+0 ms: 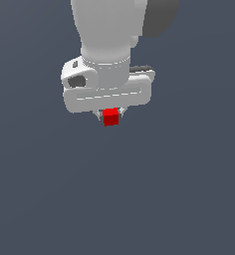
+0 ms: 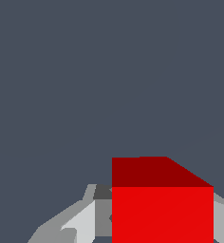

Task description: Pick up the red cube and move it to a goal position.

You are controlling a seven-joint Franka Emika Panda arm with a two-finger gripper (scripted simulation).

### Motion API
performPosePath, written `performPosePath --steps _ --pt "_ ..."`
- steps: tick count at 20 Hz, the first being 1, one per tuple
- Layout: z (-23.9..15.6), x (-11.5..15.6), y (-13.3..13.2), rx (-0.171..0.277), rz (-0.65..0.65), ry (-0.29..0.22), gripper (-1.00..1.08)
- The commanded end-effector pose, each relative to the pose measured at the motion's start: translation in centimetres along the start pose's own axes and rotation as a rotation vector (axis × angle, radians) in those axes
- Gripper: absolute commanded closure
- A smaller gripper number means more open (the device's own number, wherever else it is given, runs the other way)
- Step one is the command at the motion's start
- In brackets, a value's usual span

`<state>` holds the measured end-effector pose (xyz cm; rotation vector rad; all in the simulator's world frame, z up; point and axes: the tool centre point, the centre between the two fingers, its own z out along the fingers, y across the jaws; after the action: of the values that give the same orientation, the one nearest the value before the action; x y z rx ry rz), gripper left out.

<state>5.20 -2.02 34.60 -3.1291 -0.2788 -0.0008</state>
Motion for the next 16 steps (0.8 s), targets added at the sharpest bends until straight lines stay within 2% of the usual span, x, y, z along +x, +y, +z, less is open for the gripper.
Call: performPosePath --steps 1,16 --pt "-1.9 0.5 0.0 0.000 0.000 -0.001 1.08" --pt "-9.5 2.9 0.0 0.000 0.000 -0.001 1.08"
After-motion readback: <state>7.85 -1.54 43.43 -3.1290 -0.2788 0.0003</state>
